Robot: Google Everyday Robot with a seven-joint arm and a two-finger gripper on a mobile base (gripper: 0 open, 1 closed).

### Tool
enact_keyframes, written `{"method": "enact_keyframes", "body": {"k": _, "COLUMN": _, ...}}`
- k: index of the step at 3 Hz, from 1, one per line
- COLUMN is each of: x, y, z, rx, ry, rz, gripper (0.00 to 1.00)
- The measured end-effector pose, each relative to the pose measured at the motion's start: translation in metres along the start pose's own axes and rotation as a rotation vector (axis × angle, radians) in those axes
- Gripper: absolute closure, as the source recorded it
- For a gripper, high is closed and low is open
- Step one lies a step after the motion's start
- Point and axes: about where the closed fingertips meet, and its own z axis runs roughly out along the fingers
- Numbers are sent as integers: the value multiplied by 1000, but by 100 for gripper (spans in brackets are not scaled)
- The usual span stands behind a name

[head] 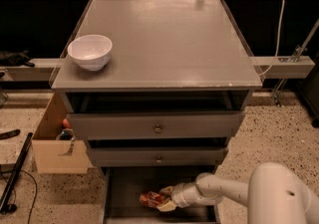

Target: Pick coke can from bottom drawer and place on counter

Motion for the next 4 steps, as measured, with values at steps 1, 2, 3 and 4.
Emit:
{"method": "enact_keyframes", "body": {"k": 1, "x": -35, "y": 12, "z": -52, "rx": 17, "ry": -15, "rz": -31, "gripper": 100}}
{"method": "enact_keyframes", "body": {"k": 2, "x": -65, "y": 33, "z": -119, "rx": 20, "ry": -30, "rz": -80, "gripper": 100}}
{"method": "enact_keyframes", "body": {"k": 3, "x": -72, "y": 47, "z": -159, "rx": 25, "ry": -34, "rz": -97, "gripper": 100}}
{"method": "enact_keyframes", "body": {"k": 4, "x": -96, "y": 67, "z": -218, "rx": 18, "ry": -56, "rz": -126, "gripper": 100}}
